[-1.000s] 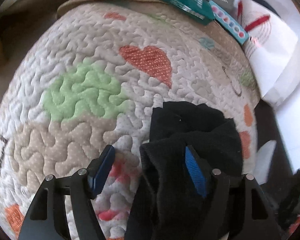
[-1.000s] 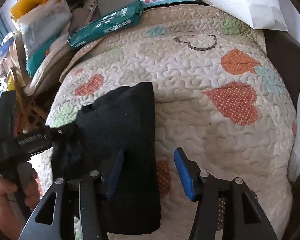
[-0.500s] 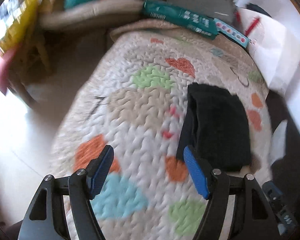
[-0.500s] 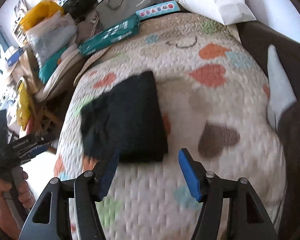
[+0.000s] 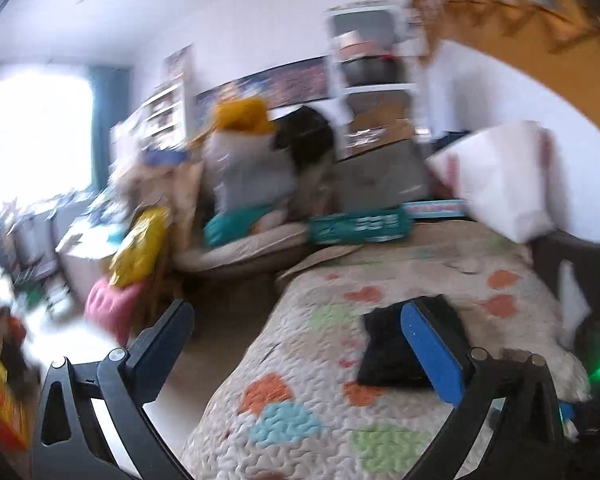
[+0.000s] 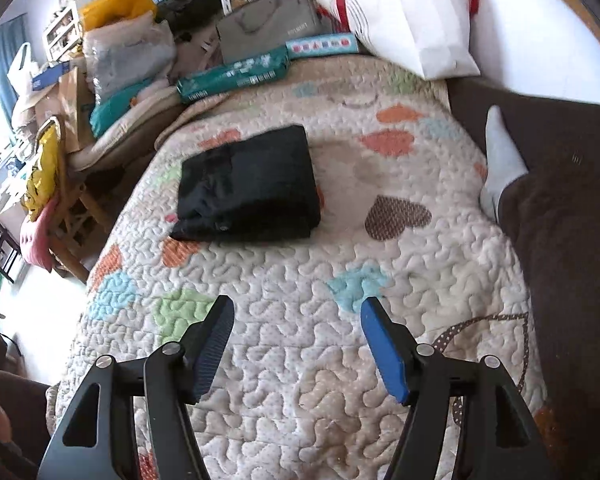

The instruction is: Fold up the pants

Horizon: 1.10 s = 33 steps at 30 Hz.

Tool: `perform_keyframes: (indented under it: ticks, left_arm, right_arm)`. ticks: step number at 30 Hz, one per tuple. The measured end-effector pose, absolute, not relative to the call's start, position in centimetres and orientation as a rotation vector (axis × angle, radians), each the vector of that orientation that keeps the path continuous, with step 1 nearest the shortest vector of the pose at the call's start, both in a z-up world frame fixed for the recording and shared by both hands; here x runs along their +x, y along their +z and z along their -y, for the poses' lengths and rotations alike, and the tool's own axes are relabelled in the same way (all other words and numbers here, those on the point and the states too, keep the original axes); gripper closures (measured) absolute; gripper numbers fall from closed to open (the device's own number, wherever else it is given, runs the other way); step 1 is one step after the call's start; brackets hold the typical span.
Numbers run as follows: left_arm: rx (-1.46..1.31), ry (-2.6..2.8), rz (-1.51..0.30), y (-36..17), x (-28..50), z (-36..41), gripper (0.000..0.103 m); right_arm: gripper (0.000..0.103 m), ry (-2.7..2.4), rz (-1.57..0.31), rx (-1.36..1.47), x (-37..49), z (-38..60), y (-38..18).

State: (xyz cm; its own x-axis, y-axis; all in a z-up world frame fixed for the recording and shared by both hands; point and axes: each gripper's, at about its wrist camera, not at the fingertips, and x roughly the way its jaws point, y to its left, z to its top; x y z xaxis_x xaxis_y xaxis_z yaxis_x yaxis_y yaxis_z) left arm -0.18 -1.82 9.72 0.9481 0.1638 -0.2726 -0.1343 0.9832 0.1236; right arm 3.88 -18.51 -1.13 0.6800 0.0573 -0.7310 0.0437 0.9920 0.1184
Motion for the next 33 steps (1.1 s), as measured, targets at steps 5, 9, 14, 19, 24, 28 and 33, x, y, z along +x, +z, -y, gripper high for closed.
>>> perform_keyframes:
  ticks: [5, 9, 14, 19, 24, 28, 33]
  left_arm:
    - [0.05, 0.02, -0.415, 9.2, 0.8, 2.5, 0.0]
    - [0.026, -0.007, -0.534, 7.5, 2.4, 1.8, 0.0]
    - [0.032, -0.008, -0.605, 5.6, 2.3, 1.9, 0.0]
    - [0.032, -0.009, -0.642, 4.6, 2.2, 2.1, 0.0]
    - [0.049, -0.016, -0.662, 4.0, 2.2, 2.5, 0.0]
    - [0.053, -0.012, -0.68, 3.6, 2.3, 2.6, 0.0]
    - [0.054, -0.002, -0.702, 3.2, 2.6, 2.5, 0.0]
  right_arm:
    - [0.026, 0.01, -0.802, 0.111, 3.2, 18.0, -0.9]
    - [0.025, 0.012, -0.801, 0.089, 3.1, 17.5, -1.2]
    - [0.024, 0.014, -0.827, 0.092, 3.3, 17.3, -1.9]
    - [0.023, 0.014, -0.83, 0.079, 3.3, 17.0, -2.1]
    - [0.023, 0.018, -0.834, 0.065, 3.3, 16.6, -2.2]
    - [0.022, 0.024, -0.827, 0.055, 3.1, 16.3, -2.2]
    - [0.022, 0.025, -0.831, 0.05, 3.2, 16.1, -2.3]
